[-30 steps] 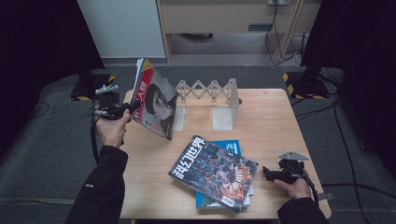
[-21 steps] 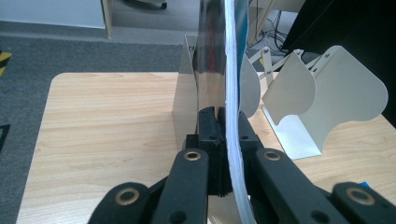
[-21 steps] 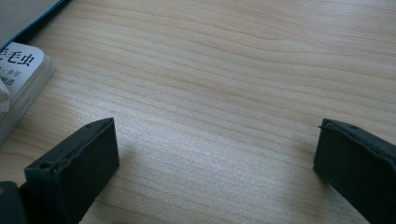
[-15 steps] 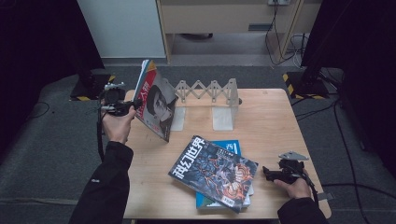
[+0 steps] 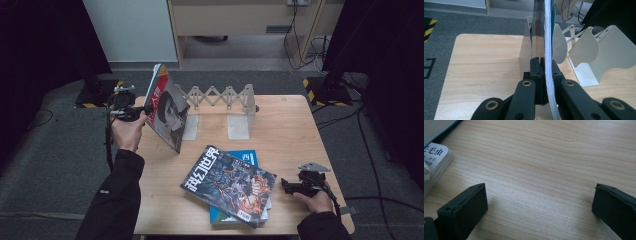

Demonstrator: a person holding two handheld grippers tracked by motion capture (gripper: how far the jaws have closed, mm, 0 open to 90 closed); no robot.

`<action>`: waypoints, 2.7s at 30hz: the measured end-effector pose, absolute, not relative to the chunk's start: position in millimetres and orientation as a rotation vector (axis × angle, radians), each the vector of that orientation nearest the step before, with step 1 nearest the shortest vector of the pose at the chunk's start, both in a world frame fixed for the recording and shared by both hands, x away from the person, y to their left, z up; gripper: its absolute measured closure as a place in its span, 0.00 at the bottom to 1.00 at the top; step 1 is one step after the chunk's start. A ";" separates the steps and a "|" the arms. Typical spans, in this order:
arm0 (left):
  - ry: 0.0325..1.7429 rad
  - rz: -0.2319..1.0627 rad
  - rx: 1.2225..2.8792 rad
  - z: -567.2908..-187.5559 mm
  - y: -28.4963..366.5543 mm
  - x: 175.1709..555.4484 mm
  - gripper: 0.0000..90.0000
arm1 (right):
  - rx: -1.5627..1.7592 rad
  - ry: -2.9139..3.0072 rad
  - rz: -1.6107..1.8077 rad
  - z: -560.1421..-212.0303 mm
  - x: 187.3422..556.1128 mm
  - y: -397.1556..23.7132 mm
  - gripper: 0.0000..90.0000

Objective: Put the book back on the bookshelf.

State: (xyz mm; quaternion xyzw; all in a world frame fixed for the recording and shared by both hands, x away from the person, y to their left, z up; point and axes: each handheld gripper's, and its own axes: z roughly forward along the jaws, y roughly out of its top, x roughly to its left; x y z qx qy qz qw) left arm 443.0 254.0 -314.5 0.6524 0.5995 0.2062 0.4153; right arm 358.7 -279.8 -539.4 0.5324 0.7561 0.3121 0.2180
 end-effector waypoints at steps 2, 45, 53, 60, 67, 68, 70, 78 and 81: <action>1.499 0.521 1.634 -315.1 254.3 442.5 0.95 | 1.478 2.093 0.865 -539.3 358.6 -279.7 0.00; 1.712 0.620 1.794 -293.4 214.3 499.8 0.95 | 1.467 2.102 0.866 -539.2 359.1 -279.7 0.00; 1.722 0.625 1.799 -293.6 215.3 504.6 0.95 | 1.466 2.102 0.867 -539.2 359.3 -279.7 0.00; 1.669 0.650 1.771 -296.2 219.3 501.8 0.93 | 1.464 2.103 0.867 -539.3 359.3 -279.7 0.00; 1.614 0.649 1.754 -298.0 223.9 498.1 0.83 | 1.465 2.103 0.866 -539.2 359.3 -279.6 0.00; 1.602 0.652 1.750 -298.5 224.7 497.5 0.81 | 1.466 2.102 0.867 -539.3 359.3 -279.5 0.00; 1.596 0.671 1.748 -298.9 225.4 496.5 0.75 | 1.469 2.103 0.866 -539.2 359.2 -279.4 0.00; 1.522 0.658 1.706 -302.1 231.2 489.7 0.60 | 1.467 2.105 0.865 -539.2 359.2 -279.5 0.00; 1.480 0.650 1.693 -302.5 234.4 484.9 0.57 | 1.467 2.104 0.865 -539.2 359.2 -279.5 0.00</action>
